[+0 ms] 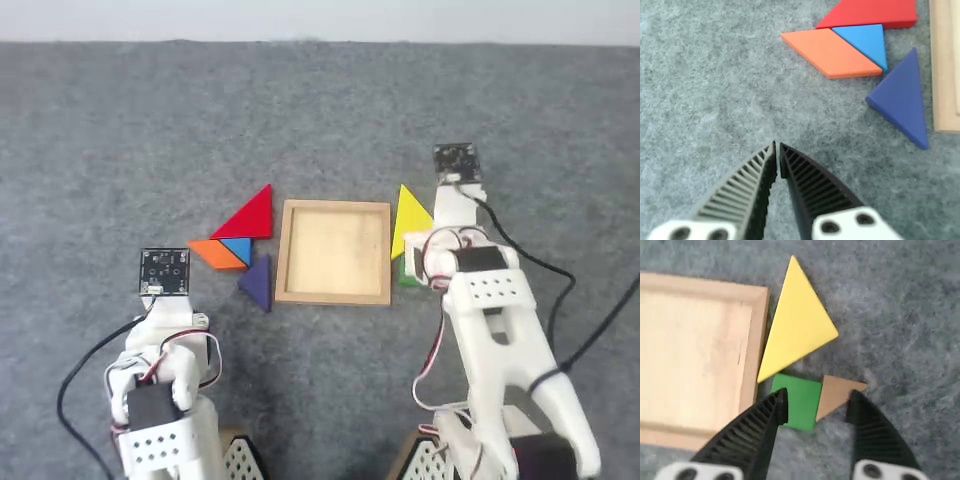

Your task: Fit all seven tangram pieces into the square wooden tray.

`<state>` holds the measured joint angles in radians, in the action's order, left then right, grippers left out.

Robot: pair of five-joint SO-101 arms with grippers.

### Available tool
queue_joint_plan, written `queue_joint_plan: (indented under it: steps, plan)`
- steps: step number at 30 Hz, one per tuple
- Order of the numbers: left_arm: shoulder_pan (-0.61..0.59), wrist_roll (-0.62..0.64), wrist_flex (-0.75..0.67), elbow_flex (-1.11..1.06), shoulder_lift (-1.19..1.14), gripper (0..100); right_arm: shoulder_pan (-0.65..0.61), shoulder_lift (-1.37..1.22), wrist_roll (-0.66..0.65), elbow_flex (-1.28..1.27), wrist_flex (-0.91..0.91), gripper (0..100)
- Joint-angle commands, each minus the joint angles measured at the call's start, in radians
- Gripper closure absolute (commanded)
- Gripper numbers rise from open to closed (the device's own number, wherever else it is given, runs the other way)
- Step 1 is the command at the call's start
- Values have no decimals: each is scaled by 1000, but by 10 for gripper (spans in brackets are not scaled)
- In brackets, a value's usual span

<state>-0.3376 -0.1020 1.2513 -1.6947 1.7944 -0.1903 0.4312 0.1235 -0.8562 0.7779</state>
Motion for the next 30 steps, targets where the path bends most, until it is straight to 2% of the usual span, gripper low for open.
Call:
queue_joint_plan:
  steps: [1,7,10,19,25,30]
  plan:
    - [-5,-9,5,10,15,985,-1,-76,103,127,-16,667]
    - [-5,-9,5,10,15,985,-65,-294,267,301,-16,678]
    - [-5,-9,5,10,15,985,-91,-404,292,393,-15,678]
    - [-5,-9,5,10,15,985,-42,-661,296,562,-13,677]
    - [-5,-9,5,10,15,985,4,-746,288,674,64,677]
    - [-5,-9,5,10,15,985,2,-816,189,763,125,677]
